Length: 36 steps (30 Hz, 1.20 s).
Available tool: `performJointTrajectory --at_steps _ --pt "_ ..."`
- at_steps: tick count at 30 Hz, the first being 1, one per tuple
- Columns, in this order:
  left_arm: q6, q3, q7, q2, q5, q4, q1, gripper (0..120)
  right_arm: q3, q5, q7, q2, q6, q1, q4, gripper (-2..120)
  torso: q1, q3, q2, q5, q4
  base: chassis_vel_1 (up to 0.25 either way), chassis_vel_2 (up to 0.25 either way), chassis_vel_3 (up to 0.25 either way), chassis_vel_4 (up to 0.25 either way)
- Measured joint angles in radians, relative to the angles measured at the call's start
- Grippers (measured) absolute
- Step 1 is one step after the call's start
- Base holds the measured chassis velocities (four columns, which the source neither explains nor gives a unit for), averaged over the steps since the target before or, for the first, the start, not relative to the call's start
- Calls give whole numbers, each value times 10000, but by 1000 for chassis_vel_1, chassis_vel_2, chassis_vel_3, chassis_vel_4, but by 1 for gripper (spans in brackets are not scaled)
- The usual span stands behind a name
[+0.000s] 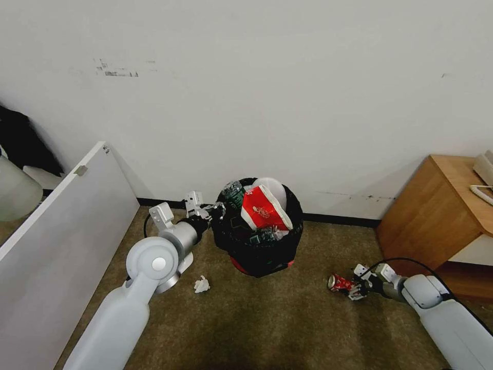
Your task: Pick up the trash bin, then pick up the garbage from the floor and place it into the trash bin.
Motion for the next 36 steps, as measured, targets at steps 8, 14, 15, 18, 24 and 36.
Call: performJointTrajectory --at_steps 8,14,15,18,24,36 --pt "2 5 35 -14 4 36 -24 4 2 -192 -11 135 0 14 -134 61 0 0 0 1 0 0 0 0 0" --pt "2 5 73 -14 22 54 -22 4 -15 -342 -20 281 -5 43 -219 39 0 0 0 0 0 0 0 0 0" --pt "2 5 76 -15 30 58 -18 4 -16 -376 -22 316 -4 58 -264 33 -1 0 0 -1 0 0 0 0 0" --pt "1 5 78 -24 37 63 -18 4 -6 -407 -30 354 0 75 -317 28 -1 -1 0 -5 1 0 0 0 0" --pt "-14 8 120 -32 82 107 -11 4 171 -459 -23 435 32 -29 -362 11 -1 -3 1 -4 3 0 0 0 0" --pt "-34 68 150 -73 140 186 -108 4 420 -462 -80 327 28 -215 -120 4 -1 2 0 2 -4 0 0 0 0"
